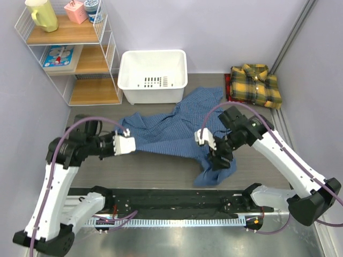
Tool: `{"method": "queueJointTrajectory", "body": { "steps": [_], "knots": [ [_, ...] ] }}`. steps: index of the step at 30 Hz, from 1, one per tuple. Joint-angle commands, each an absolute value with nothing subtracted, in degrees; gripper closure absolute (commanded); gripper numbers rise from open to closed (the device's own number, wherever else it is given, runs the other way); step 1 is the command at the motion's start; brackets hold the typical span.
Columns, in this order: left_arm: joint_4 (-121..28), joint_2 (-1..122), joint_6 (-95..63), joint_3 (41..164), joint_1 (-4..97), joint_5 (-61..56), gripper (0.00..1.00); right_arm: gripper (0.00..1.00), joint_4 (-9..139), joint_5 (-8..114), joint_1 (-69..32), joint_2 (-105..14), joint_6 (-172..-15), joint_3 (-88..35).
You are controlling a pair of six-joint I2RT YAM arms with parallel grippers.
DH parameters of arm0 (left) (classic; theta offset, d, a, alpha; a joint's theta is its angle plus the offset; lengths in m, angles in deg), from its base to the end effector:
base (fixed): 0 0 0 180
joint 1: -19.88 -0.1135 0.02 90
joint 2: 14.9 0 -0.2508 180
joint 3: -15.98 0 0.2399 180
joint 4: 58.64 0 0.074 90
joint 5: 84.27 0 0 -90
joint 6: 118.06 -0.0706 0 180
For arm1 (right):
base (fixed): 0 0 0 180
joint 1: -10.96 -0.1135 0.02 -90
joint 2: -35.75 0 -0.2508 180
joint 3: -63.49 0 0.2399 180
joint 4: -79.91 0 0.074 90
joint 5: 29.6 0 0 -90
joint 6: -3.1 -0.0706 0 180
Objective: Fold and stack the long sleeve shirts
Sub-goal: Flatten the shirt out
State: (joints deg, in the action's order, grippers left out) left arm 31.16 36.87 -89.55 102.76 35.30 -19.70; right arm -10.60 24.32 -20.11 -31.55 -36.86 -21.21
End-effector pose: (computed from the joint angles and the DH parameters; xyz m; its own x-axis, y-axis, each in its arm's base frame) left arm 0.1276 -0.0666 0.3356 0.0448 0.8109 -0.5835 0.9207 0.1932 0.3392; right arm 0.1415 0.1338 0.2912 -0.0943 -0.7801 -0.6185 -0.9902 0.0094 0.1392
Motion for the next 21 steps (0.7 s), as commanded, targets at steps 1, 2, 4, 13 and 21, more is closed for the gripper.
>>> {"method": "queueJointTrajectory", "body": {
  "steps": [1, 2, 4, 13, 21],
  "knots": [
    [50.77, 32.57, -98.88, 96.83, 35.43, -15.02, 0.47, 0.35, -10.25, 36.28, -22.17, -32.52, -38.46, -20.42],
    [50.07, 32.91, -98.11, 96.04, 35.34, -13.88, 0.41, 0.35, -10.51, 37.53, -21.65, -33.15, -38.38, -21.99],
    [45.36, 34.23, -92.43, 94.54, 35.34, -11.24, 0.35, 0.34, -10.51, 38.07, -19.11, -35.33, -38.12, -23.76],
    [17.74, 53.97, -66.57, 93.22, 35.34, -11.22, 0.36, 0.58, -4.11, 31.13, -1.43, -57.22, -46.80, -31.41],
    [5.60, 67.45, -59.17, 88.83, 35.78, -10.27, 0.38, 0.85, 10.32, 37.45, -2.75, -65.66, -55.43, -25.88]
  ]
}}
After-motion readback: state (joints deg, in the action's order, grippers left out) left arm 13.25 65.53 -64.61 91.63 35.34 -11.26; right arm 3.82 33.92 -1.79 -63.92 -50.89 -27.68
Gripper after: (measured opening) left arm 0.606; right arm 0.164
